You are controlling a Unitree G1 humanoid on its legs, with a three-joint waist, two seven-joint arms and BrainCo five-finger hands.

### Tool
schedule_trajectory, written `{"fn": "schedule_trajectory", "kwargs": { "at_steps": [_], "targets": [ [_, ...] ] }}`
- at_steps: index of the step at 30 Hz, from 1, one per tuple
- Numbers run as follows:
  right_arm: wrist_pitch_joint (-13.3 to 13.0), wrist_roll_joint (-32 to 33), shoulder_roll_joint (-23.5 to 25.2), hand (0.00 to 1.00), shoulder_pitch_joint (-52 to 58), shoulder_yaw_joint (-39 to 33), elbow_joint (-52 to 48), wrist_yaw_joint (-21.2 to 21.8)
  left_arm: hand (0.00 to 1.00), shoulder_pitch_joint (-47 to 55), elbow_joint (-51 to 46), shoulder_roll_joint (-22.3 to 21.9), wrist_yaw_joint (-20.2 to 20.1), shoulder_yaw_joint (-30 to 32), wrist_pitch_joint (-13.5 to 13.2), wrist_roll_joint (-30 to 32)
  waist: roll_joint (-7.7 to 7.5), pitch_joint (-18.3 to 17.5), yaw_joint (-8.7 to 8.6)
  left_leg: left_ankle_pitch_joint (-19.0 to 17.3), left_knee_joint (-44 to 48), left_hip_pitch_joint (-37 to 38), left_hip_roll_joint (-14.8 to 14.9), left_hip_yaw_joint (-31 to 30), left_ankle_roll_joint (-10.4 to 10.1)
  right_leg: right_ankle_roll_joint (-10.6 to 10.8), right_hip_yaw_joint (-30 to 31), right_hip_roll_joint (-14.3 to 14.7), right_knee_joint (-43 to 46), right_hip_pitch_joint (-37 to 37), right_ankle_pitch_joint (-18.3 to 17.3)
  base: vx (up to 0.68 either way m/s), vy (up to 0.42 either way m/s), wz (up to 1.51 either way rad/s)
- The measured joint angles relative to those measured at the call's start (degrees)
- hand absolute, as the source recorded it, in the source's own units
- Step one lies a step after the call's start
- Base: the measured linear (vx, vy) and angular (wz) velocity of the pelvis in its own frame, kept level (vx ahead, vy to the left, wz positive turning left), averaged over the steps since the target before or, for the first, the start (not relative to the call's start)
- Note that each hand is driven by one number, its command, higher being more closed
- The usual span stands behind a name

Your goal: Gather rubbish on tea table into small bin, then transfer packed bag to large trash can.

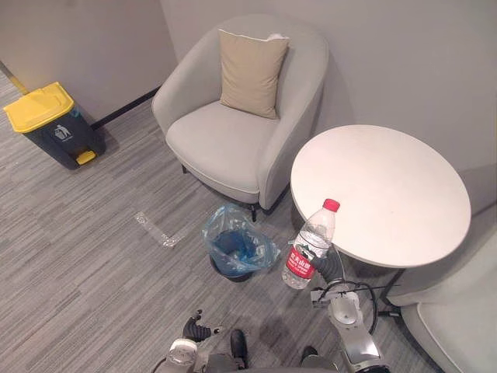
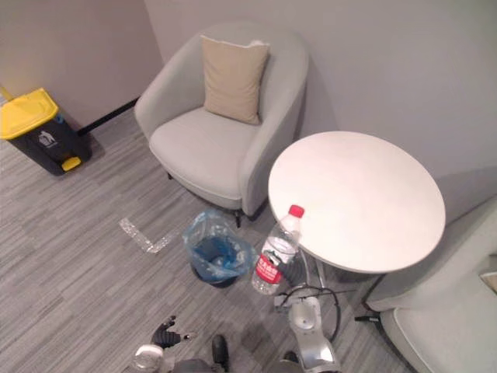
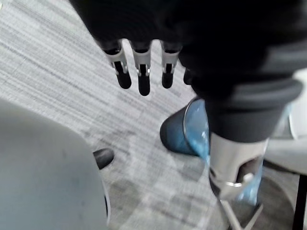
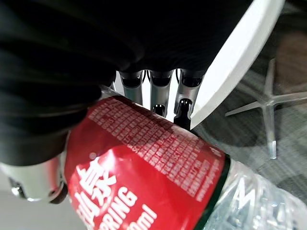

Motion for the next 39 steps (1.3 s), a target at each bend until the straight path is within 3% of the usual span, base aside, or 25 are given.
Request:
{"fn": "schedule_trajectory", "kwargs": {
  "at_steps": [1, 2, 4, 5, 6, 7, 8, 9, 13, 16, 17, 18, 20, 21, 27, 32, 39],
  "targets": [
    [-0.07, -0.01, -0.09, 1.0, -0.07, 0.61, 0.03, 0.35, 0.0, -0.08, -0.03, 0.07, 0.47, 0.01, 0.15, 0.03, 0.79, 0.15, -0.59, -0.42, 0.56, 0.97, 1.82, -2.2, 0.24, -0.91, 1.74, 3.9, -0.24, -1.12, -4.42, 0.36, -0.06, 0.77],
    [-0.12, -0.01, -0.14, 1.0, -0.18, 0.77, 0.04, 0.39, 0.0, -0.14, 0.1, 0.09, 0.71, 0.01, 0.17, 0.03, 0.82, 0.16, -0.55, -0.42, 0.37, 1.34, 2.3, -3.06, 0.25, -1.32, 2.09, 5.42, -1.25, -1.59, -5.15, 0.34, -0.098, 0.75],
    [-0.26, 0.01, -0.43, 1.0, -0.42, 0.66, 0.03, 0.45, 0.0, -0.46, 0.91, 0.01, 1.01, 0.04, 0.06, -0.04, 0.9, 0.18, -0.61, -0.12, 0.32, 2.24, 4.0, -6.71, -0.21, -2.19, 3.86, 11.73, -10.2, -3.61, -5.23, 0.34, -0.126, 0.76],
    [-0.26, 0.01, -0.58, 1.0, -0.39, 0.45, 0.01, 0.45, 0.0, -0.56, 1.26, -0.03, 0.97, 0.03, 0.07, -0.04, 0.82, 0.15, -0.89, -0.08, 0.42, 2.66, 3.93, -7.95, -0.29, -2.69, 4.25, 13.11, -14.76, -3.65, -4.0, 0.36, -0.14, 1.04],
    [-0.26, 0.06, -0.69, 1.0, 0.19, -0.1, -0.5, 0.37, 0.0, -0.52, 1.39, -0.46, 0.93, 0.1, 0.09, 0.04, 0.23, -0.14, -0.98, -0.74, 0.5, 3.79, 2.73, -9.68, -1.34, -3.64, 4.58, 13.71, -24.04, -3.12, 2.68, 0.3, -0.12, 0.9],
    [-0.26, 0.05, -0.7, 1.0, 0.33, -0.15, -0.74, 0.37, 0.0, -0.51, 1.36, -0.52, 0.94, 0.21, 0.06, 0.07, -0.59, -0.37, -0.96, -1.34, 0.54, 4.33, 2.26, -10.05, -2.2, -3.8, 4.69, 13.44, -26.57, -2.69, 6.12, 0.4, -0.175, 0.86],
    [-0.15, 0.04, -1.45, 1.0, 0.04, -0.33, -0.62, 0.41, 0.0, -0.99, 1.99, -1.44, 1.04, 1.04, 0.17, 0.17, 1.29, 0.2, -0.8, -3.74, 2.02, 5.02, 3.21, -10.6, -3.62, -6.42, 3.07, 13.94, -27.26, -1.68, 9.65, 0.45, -0.142, 0.53],
    [-0.08, 0.02, -2.41, 1.0, -0.59, -0.41, -0.79, 0.41, 0.0, -0.82, 2.06, -2.66, 0.99, 1.57, 0.0, 0.49, 3.01, 0.15, -0.38, -4.5, 4.46, 2.84, 4.65, -9.61, -5.41, -7.06, 2.19, 14.59, -27.21, -1.45, 9.51, 0.42, -0.127, 0.47],
    [-0.07, 0.06, -2.41, 1.0, -1.23, -2.33, -0.79, 0.23, 0.0, -1.1, 1.76, -2.86, 0.96, 1.96, 0.02, 0.7, 2.66, 0.71, -1.2, -3.3, 7.73, 2.22, 6.74, -4.78, -7.92, -8.27, 0.39, 14.65, -30.16, 3.59, 8.65, 0.24, -0.032, 0.64],
    [-0.16, 0.09, -2.46, 1.0, -1.63, -3.27, -0.82, -1.02, 0.0, -1.05, -0.11, -2.53, 0.96, 1.73, -0.02, 0.71, 1.42, 1.17, -0.92, -2.56, 17.86, 0.3, 7.55, 1.4, -7.75, -7.79, 0.83, 13.76, -32.31, 8.29, 8.34, 0.15, 0.082, 0.41],
    [-0.22, 0.06, -2.31, 1.0, -2.32, -3.04, -0.79, -1.15, 0.0, -1.0, -0.65, -2.19, 0.99, 1.75, -0.38, 0.79, 0.63, 1.47, -0.32, -4.44, 21.45, -1.96, 7.63, 3.59, -6.31, -7.46, 2.51, 12.35, -33.13, 9.43, 8.12, 0.08, 0.116, -0.06],
    [-0.29, 0.07, -2.32, 1.0, -2.55, -3.04, -0.78, -1.3, 0.0, -1.01, -0.69, -2.32, 0.98, 1.66, -0.68, 1.19, 0.93, 1.58, -0.32, -6.51, 17.13, -2.25, 8.83, 4.91, -6.25, -7.12, 2.9, 11.88, -33.14, 9.33, 7.97, 0.08, 0.159, -0.13],
    [-0.28, 0.04, -2.41, 1.0, -3.28, -3.15, -0.75, -1.41, 0.0, -1.02, -0.51, -2.57, 0.97, 0.82, -0.58, 1.78, 2.75, 1.35, -0.48, -2.53, 8.43, -1.82, 10.79, 4.54, -6.88, -5.15, 2.94, 12.07, -33.21, 9.35, 6.98, 0.06, 0.199, -0.11],
    [0.01, 0.03, -1.74, 1.0, -3.15, -3.33, -0.46, -1.54, 0.0, -1.25, -0.28, -2.29, 0.94, -0.4, -0.57, 1.88, 2.11, 1.45, -0.46, -2.82, 6.74, -0.76, 9.11, 3.9, -7.02, -3.42, 3.56, 11.22, -34.06, 9.23, 6.96, 0.05, 0.172, -0.06],
    [0.0, -0.52, -0.17, 1.0, -2.31, -0.98, -0.46, -1.08, 0.0, -1.37, -0.14, -0.91, 0.96, -1.81, -0.59, 3.0, 1.43, 1.48, -0.39, -2.15, 5.19, 0.17, 5.58, 6.1, -5.93, -1.19, 5.43, 8.05, -34.26, 8.32, 8.35, -0.02, 0.141, -0.16],
    [0.01, -2.57, -1.01, 1.0, -8.19, 4.75, 4.62, -0.83, 0.0, -2.47, 0.65, 0.0, 1.15, -2.11, -0.64, 2.93, 1.55, 2.53, -0.37, -1.79, 6.24, -4.07, 5.7, 8.62, -5.24, -0.89, 8.3, 8.19, -32.05, 1.85, 8.69, -0.09, 0.001, -0.31],
    [0.26, -5.14, -9.32, 1.0, -27.35, 9.48, 14.27, -1.83, 0.0, -11.56, -0.73, -0.14, 3.62, 2.56, -1.15, -1.73, 2.65, 13.66, 0.17, -3.11, 20.25, -24.15, 8.45, 6.97, -3.39, -1.38, 8.42, 9.16, -21.46, -16.17, 9.01, -0.24, -0.037, 0.05]
  ]
}}
